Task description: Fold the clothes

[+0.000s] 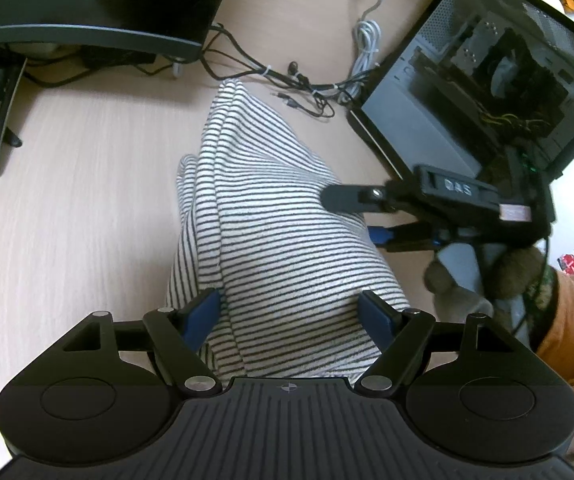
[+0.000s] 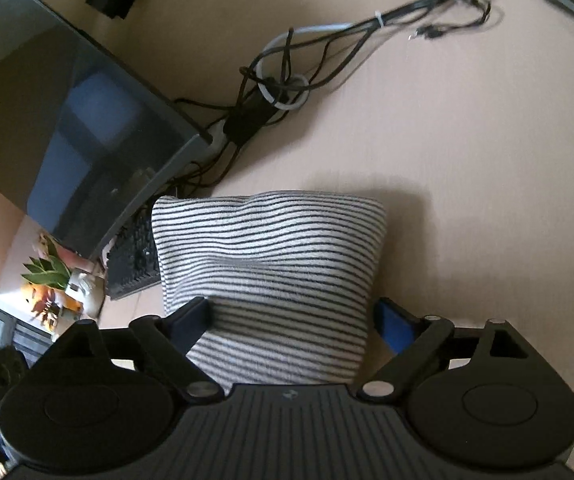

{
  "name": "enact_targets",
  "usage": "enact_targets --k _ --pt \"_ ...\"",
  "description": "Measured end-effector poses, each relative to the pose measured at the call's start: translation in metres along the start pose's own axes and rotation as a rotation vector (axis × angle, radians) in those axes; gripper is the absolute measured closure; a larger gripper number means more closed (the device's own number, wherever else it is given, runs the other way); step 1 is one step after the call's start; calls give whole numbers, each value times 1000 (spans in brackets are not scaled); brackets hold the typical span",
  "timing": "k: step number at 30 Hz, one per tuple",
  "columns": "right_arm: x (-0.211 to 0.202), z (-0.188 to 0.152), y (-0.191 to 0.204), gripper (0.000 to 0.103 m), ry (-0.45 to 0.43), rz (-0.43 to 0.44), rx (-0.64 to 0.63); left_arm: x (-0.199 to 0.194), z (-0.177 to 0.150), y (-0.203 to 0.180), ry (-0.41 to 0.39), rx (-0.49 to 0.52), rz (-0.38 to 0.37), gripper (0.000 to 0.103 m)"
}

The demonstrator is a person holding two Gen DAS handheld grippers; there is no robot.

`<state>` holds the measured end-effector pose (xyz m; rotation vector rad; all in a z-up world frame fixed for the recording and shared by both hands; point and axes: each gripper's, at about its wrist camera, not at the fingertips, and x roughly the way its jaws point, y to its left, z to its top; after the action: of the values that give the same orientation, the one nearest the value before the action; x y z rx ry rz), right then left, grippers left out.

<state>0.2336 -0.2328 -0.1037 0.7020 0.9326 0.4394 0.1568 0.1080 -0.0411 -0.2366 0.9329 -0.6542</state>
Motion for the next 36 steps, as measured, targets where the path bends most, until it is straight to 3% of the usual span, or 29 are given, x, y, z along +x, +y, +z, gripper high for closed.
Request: enact_targets --k 4,9,11,16,19,22,24,27,30,32,36 --pt "24 3 1 8 52 60 43 1 -2 5 -8 -4 -19 18" --pt "19 16 35 43 -2 56 -120 15 5 1 -20 26 -53 0" --pt "5 26 63 46 -43 31 -261 27 13 -2 -37 51 -66 0" --pt "0 34 129 47 -87 -195 -696 56 33 -8 -102 83 -79 0" --pt "18 5 161 48 -80 -286 -938 40 21 -5 -59 111 -66 0" --pt "33 -49 191 48 -92 -310 -1203 -1 -8 16 -53 99 -45 0" --pt "39 -85 205 48 -88 -291 -1360 -33 -28 43 -84 -30 -80 0" --pt "49 -130 224 52 -56 -247 -1492 -75 -59 79 -133 -213 -132 0" --pt "59 -157 231 52 6 -208 -1516 -106 -90 103 -181 -347 -149 0" --pt "66 -172 234 50 56 -187 -1515 -120 -104 118 -254 -455 -197 0" --pt "68 -193 241 41 185 -90 -1451 -130 -109 139 -345 -649 -287 0"
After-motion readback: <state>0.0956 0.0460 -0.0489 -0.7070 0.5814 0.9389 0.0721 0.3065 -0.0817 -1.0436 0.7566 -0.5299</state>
